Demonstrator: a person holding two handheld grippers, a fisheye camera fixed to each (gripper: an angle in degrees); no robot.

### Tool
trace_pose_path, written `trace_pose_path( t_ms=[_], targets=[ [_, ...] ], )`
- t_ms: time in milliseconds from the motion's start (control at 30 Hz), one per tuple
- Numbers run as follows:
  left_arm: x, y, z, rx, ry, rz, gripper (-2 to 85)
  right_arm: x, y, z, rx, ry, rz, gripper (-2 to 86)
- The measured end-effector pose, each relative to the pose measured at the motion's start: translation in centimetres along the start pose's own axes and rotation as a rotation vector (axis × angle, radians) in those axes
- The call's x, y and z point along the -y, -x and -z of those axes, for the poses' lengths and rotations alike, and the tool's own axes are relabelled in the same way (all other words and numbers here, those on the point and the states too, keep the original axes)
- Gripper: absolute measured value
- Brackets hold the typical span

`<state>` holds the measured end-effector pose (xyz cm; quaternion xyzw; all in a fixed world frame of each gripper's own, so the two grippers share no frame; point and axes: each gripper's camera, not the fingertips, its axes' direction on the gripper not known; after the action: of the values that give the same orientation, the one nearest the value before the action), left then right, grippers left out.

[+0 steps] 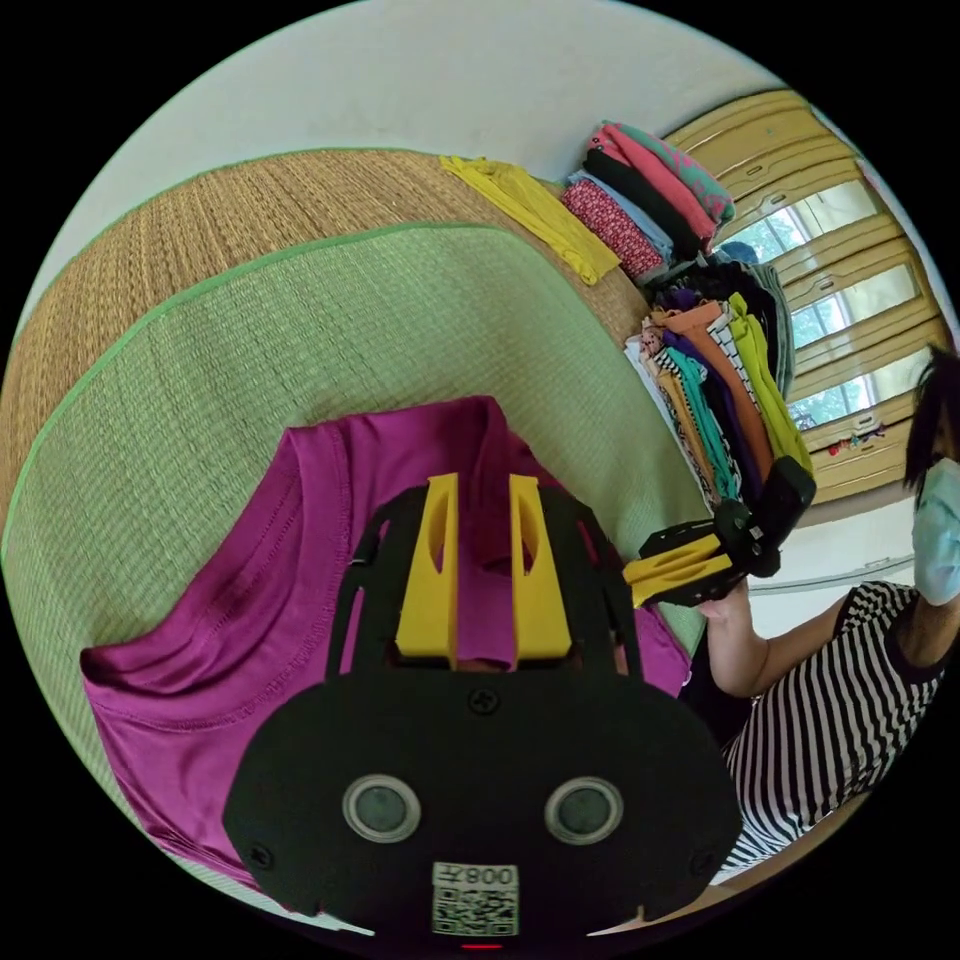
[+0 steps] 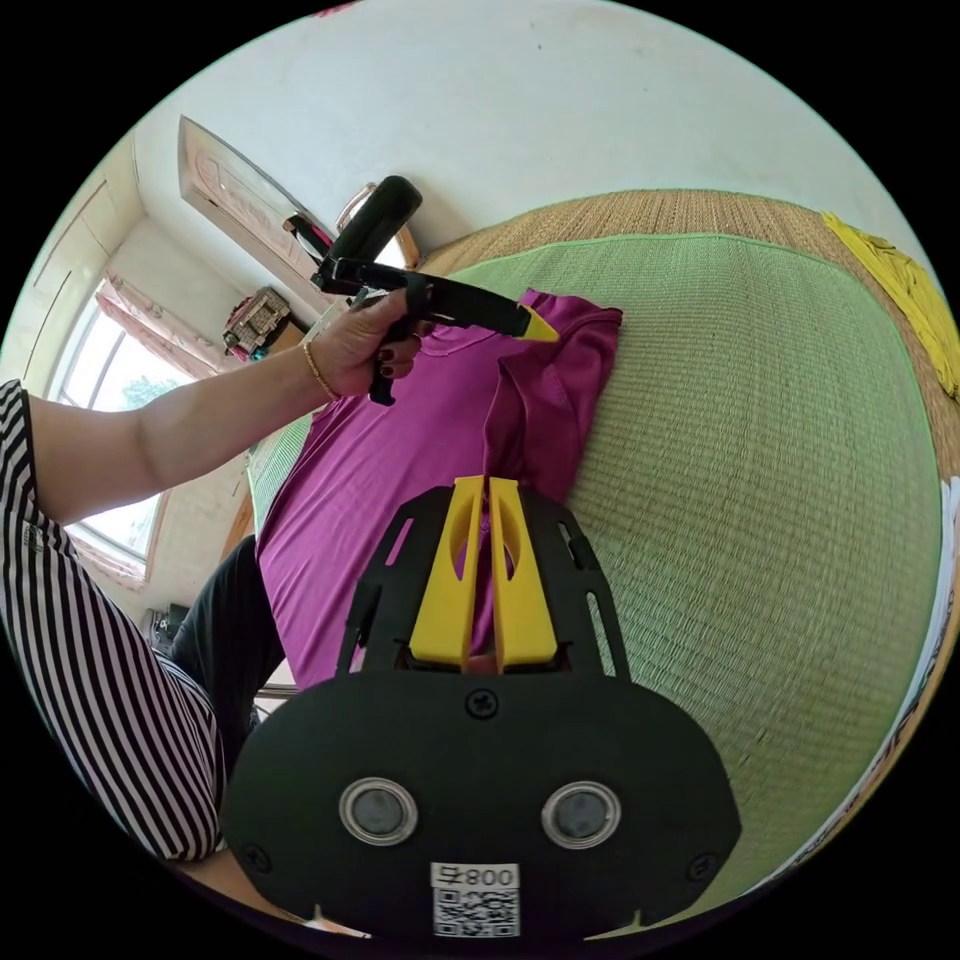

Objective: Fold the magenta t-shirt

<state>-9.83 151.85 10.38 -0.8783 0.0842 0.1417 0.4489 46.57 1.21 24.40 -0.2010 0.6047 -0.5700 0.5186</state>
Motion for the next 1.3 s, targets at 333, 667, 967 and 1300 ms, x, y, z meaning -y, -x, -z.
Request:
trace_pose_path(
  t_ms=[333,667,967,1300],
  targets=[
    [-0.3,-0.6,1.6,-0.009,-0.052,-0.113,2.1,1.2,0.9,-0.7,0.023,-0.014,0.036,0.4],
    [-3.4,0.7,1.9,0.026,0.020,-0.143,3.7,2.9,1.7,-2.4,-0.043,-0.028,-0.004,0.1],
    [-12.0,2.0,5.7,0.022,-0.034,-0.144,1.6,5.0,2.1,-5.7,-0.103,0.011,-0.095,0.0],
    [-25.1,4.5,14.3,-0.043,-0.191,-0.046,1.2,7.0,5.2,-8.1,-0.131,-0.049,-0.081,0.0]
  ],
)
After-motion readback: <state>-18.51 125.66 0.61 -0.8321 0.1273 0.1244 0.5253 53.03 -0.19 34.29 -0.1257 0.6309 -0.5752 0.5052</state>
